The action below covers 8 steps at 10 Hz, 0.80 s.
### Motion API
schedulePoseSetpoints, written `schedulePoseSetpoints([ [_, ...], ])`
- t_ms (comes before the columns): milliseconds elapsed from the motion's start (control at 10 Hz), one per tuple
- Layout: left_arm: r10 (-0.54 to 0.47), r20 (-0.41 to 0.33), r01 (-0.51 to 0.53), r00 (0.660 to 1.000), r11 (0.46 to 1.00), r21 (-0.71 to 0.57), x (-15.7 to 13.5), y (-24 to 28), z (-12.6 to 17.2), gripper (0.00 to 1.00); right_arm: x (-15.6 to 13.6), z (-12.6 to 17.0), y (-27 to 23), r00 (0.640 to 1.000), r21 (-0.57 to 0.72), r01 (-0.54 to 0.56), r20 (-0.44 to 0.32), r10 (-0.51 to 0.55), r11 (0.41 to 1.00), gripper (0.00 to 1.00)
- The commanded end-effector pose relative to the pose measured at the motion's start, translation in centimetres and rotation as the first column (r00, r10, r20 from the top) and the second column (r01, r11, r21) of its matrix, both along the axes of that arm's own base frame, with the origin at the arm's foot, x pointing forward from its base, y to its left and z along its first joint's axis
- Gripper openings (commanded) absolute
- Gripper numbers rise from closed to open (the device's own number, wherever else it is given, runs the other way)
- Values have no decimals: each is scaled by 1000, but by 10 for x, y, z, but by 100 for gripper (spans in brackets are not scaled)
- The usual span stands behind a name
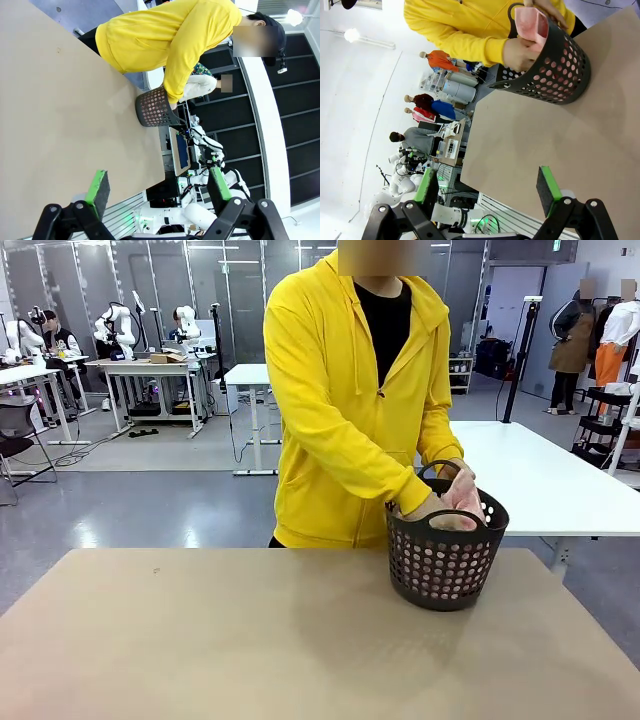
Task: Fold the towel.
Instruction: Grab the top end of the 100 cm Hotel Towel extended by the human.
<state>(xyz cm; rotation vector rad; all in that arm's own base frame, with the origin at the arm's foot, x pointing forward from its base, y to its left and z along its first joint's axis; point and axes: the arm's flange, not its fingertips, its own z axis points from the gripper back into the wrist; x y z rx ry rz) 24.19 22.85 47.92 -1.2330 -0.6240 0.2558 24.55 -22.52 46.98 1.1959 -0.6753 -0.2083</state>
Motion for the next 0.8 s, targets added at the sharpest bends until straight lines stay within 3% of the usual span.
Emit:
schedulePoseSetpoints([
  [0,-12,8,12,1000,1000,0,-1,2,2,100,1,1,-1,1000,7,2,17,-2,1000,100],
  [700,-12,8,12,1000,1000,0,-1,2,2,100,1,1,-1,1000,7,2,17,-2,1000,100],
])
